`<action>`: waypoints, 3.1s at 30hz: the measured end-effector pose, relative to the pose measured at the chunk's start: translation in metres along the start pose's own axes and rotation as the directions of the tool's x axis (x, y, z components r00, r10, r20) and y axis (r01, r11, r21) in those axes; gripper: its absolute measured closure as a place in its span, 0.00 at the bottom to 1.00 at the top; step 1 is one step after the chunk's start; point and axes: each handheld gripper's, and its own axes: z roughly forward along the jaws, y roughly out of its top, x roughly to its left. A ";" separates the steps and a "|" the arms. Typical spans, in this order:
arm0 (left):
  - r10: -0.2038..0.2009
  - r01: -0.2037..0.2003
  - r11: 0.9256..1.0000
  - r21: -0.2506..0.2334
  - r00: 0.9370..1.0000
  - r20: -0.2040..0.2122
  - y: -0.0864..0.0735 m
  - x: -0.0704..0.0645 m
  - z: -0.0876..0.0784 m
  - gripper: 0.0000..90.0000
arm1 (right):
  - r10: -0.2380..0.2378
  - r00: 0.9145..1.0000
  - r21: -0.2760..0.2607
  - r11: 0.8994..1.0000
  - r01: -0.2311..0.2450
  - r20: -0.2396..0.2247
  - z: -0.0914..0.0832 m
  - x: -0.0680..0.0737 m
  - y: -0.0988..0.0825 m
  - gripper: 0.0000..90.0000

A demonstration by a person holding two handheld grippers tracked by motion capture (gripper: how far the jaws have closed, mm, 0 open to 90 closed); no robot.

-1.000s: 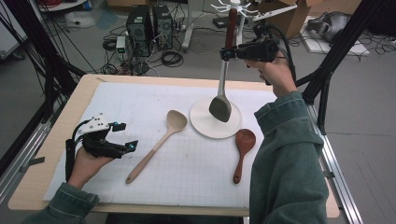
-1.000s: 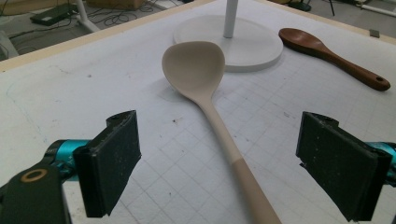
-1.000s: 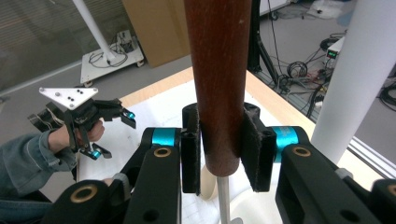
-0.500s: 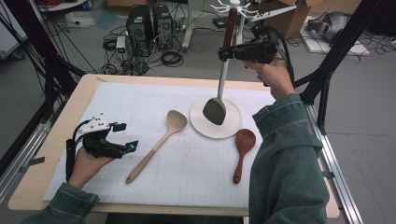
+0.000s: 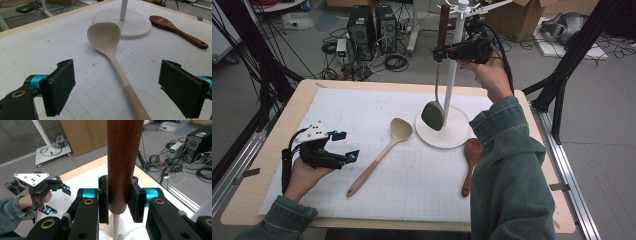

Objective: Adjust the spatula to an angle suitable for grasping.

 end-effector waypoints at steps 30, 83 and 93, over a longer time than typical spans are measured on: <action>-0.004 0.005 1.000 -0.008 1.000 0.004 0.000 0.001 -0.002 0.16 | 0.063 0.991 -0.038 0.998 -0.059 0.120 0.010 -0.004 0.005 0.82; -0.009 0.009 1.000 -0.008 1.000 -0.010 -0.002 0.009 -0.007 0.16 | 0.044 0.984 -0.148 0.989 -0.018 0.172 -0.014 -0.010 -0.023 0.67; -0.016 0.015 1.000 -0.018 0.999 -0.028 -0.002 0.012 -0.013 0.15 | 0.049 0.991 -0.157 0.987 -0.029 0.126 -0.026 -0.007 -0.029 0.75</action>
